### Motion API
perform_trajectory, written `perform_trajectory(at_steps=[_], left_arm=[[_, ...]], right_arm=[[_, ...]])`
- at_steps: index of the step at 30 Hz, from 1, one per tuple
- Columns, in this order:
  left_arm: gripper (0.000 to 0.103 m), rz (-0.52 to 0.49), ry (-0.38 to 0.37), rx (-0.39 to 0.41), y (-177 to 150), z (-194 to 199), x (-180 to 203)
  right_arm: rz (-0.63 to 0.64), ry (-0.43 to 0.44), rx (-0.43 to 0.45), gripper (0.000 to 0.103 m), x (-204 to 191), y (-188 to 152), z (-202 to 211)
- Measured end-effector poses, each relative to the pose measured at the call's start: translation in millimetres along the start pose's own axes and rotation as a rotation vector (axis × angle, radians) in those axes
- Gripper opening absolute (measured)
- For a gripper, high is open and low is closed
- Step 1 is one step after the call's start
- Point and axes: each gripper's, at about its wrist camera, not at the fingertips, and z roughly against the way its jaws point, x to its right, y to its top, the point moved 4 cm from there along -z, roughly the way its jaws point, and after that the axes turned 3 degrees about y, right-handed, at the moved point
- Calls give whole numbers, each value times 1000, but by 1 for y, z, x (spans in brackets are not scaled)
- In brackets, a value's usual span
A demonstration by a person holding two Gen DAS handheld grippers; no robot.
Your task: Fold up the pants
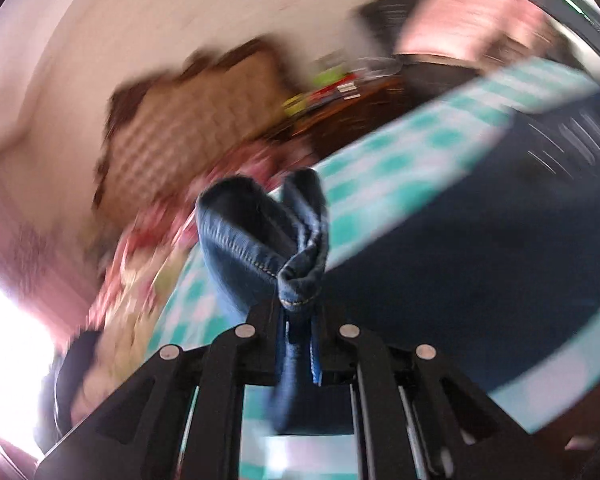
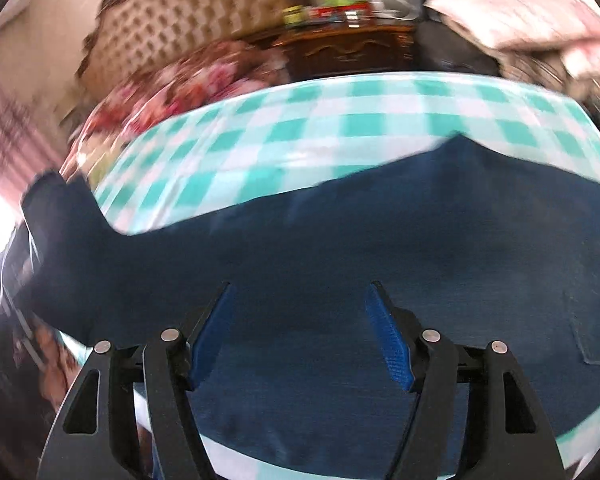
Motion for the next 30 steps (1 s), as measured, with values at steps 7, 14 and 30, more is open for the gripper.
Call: perform_trajectory(at_steps=[7,14,30], left_arm=[[59,-184,45,88,-33,21,109],[61,-196,46,71,-46,17,93],[28,49,-372,-45,-50,3,79]], right_arm=[[-83,-24,-45,66,48,-12,-3],[-82,54,-93,66,40,-21,-14],[-187,377,-319,67,-9,-38,-46]])
